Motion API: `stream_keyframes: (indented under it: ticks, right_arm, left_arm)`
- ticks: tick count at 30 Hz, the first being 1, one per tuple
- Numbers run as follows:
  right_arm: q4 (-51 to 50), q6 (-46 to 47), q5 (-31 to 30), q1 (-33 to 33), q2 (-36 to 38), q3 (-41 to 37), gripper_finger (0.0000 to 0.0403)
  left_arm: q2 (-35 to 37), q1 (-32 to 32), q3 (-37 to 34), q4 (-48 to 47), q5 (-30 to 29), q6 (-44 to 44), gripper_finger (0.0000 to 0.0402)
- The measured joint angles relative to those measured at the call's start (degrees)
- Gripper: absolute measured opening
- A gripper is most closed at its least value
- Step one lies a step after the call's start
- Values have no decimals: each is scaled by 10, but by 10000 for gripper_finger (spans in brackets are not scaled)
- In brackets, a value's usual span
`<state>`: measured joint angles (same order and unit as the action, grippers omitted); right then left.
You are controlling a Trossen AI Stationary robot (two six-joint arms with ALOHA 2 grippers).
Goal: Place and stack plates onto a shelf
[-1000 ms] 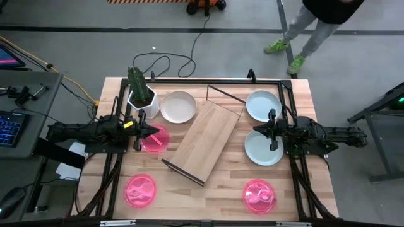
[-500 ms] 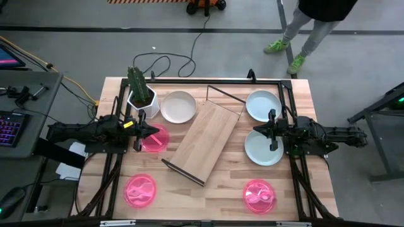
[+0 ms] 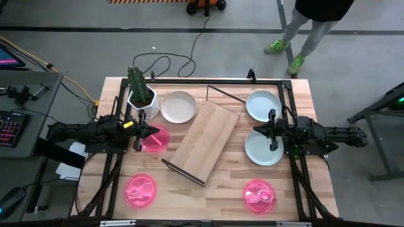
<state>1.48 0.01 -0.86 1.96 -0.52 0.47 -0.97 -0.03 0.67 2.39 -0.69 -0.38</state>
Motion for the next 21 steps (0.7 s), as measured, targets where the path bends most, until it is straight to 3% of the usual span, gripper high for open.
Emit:
stream_keyframes:
  ticks: [15,21]
  right_arm:
    - [2,1,0,0,0,0,0]
    - [166,137,-27,0,-3,0,0]
  left_arm:
    - [0,0,0,0,0,0,1]
    - [0,0,0,0,0,0,1]
